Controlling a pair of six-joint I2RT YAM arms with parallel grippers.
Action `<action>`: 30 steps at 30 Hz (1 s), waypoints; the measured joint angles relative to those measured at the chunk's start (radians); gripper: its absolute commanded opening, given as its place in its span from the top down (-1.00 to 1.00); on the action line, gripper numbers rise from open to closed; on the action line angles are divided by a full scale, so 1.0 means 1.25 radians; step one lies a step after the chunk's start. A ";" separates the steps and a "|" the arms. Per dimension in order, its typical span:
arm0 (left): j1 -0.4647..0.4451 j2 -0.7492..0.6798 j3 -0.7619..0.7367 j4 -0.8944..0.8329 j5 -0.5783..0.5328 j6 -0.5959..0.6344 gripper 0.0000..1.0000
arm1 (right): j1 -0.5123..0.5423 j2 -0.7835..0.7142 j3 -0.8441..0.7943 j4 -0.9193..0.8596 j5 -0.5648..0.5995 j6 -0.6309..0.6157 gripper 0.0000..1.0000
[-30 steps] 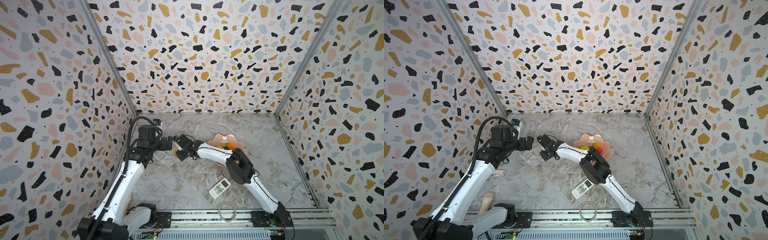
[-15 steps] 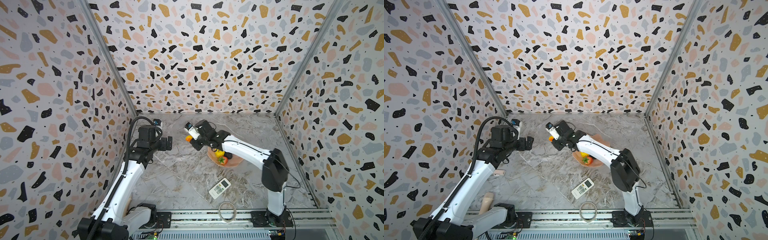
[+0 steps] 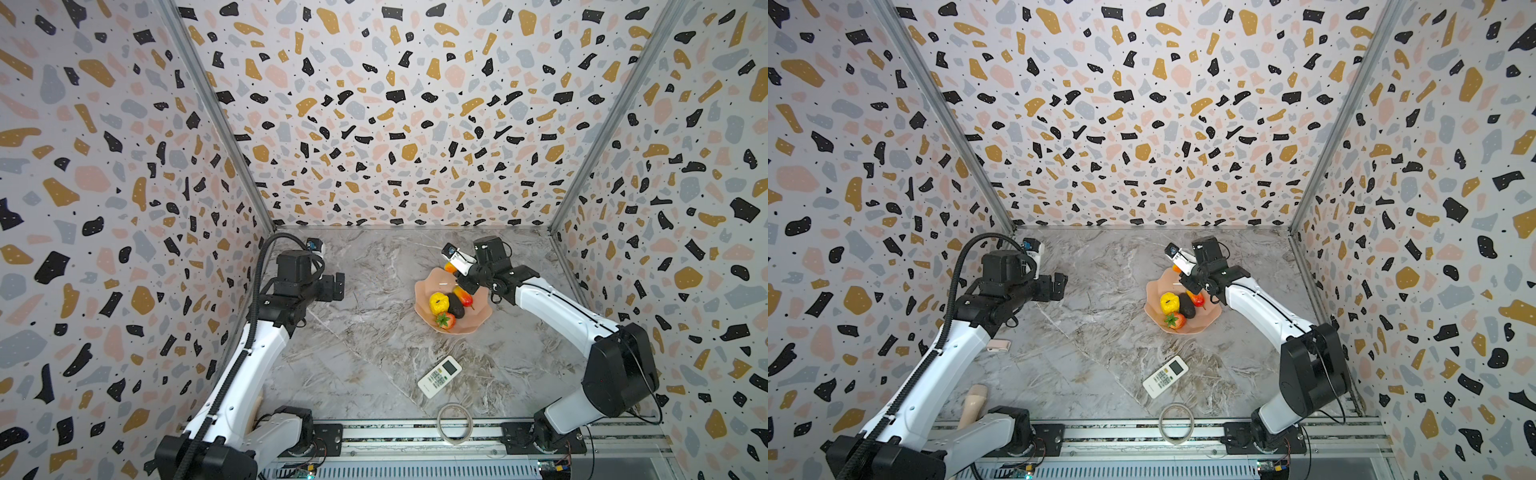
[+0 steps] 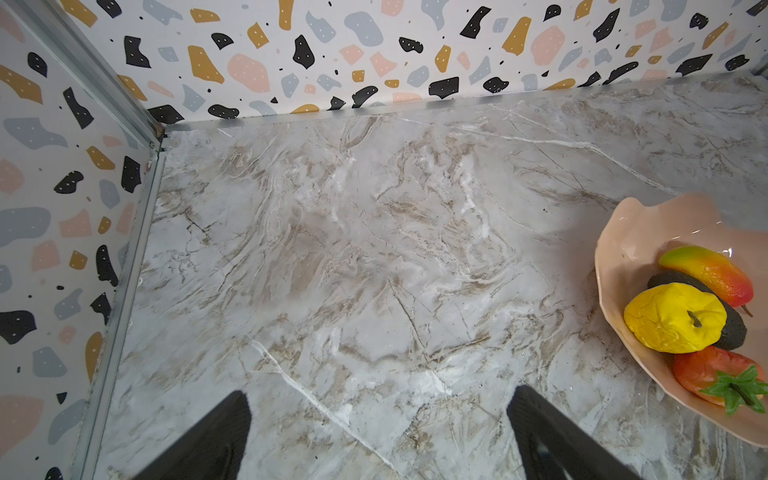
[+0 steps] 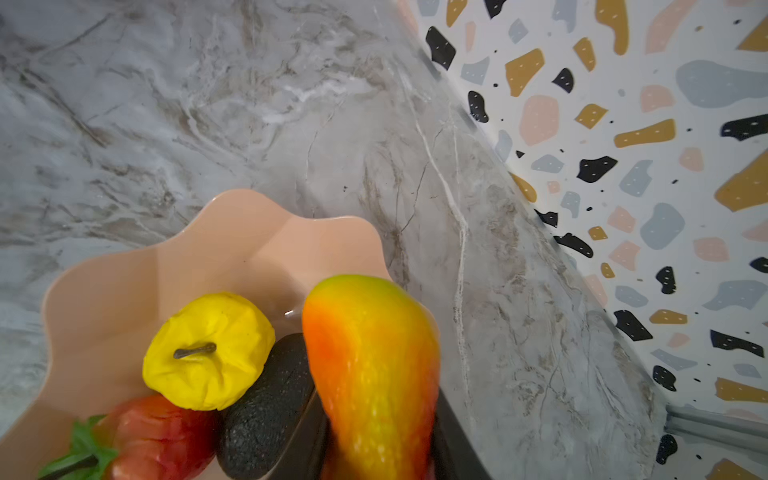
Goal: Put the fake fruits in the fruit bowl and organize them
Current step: 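Place the second mango in the bowl and release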
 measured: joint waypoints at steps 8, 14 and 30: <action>0.000 0.000 0.000 0.000 0.004 0.000 -0.99 | -0.033 0.165 0.142 -0.038 -0.034 -0.139 1.00; 0.000 0.000 0.000 0.000 0.004 0.000 -0.99 | -0.032 0.203 0.124 -0.057 -0.084 -0.258 1.00; 0.000 0.000 0.000 0.000 0.018 0.001 -0.99 | -0.031 0.331 0.188 -0.122 -0.140 -0.369 0.60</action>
